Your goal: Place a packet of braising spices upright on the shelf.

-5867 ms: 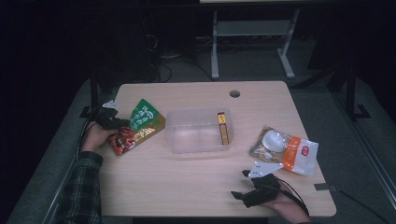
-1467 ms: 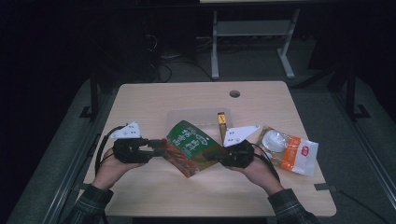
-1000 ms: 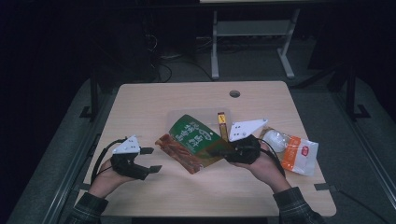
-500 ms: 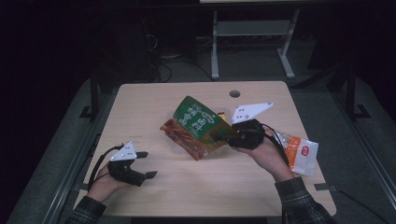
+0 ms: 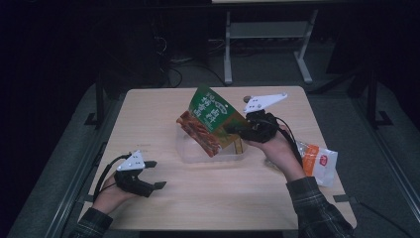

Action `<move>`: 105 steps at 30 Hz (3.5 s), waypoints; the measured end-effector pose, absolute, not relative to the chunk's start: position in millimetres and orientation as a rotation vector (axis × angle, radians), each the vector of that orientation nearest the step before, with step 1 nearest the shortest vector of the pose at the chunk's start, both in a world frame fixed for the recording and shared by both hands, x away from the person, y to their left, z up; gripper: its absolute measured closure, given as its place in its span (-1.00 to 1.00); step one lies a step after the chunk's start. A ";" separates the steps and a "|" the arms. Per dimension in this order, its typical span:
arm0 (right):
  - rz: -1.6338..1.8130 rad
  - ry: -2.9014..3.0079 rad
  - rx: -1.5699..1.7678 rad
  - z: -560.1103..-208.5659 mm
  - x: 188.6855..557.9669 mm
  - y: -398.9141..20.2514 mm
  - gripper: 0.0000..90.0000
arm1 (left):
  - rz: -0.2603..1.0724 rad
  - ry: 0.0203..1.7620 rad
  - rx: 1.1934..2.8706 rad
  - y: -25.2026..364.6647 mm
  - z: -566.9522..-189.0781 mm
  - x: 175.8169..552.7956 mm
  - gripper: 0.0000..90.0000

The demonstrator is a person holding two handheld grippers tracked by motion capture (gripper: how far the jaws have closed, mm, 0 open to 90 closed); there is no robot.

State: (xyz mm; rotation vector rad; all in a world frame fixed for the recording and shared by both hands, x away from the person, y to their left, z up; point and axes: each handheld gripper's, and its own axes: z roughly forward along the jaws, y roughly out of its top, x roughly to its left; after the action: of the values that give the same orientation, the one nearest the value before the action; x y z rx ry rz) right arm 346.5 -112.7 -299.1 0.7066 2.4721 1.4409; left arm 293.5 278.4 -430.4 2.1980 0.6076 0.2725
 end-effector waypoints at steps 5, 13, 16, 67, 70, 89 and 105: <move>1.398 2.468 0.752 -303.9 353.6 -107.9 1.00 | 0.271 0.615 2.191 279.5 -430.0 293.6 -0.62; 1.394 2.467 0.793 -308.3 364.0 -103.8 1.00 | 0.273 0.606 2.198 279.3 -430.1 294.1 -0.62; 1.384 2.475 0.811 -311.5 368.1 -100.5 1.00 | 0.271 0.607 2.197 279.3 -430.1 294.3 -0.62; 1.343 2.507 0.843 -325.2 395.4 -45.7 0.49 | 0.240 0.589 2.245 270.7 -438.9 299.9 -0.64; 1.344 2.503 0.835 -326.9 391.6 -47.6 0.26 | 0.233 0.602 2.240 270.8 -439.0 300.9 -0.66; 1.355 2.510 0.769 -337.3 353.8 -80.4 -0.21 | 0.234 0.601 2.241 266.9 -440.4 299.2 -0.69; 1.365 2.517 0.746 -367.2 308.0 -126.4 -0.23 | 0.239 0.637 2.220 266.4 -437.6 293.2 -0.70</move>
State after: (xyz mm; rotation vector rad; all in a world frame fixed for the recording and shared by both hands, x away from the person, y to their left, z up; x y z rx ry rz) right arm 308.0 -126.4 -367.2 0.7463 2.5166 1.3645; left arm 293.2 266.4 -437.6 2.2203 0.6371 0.2386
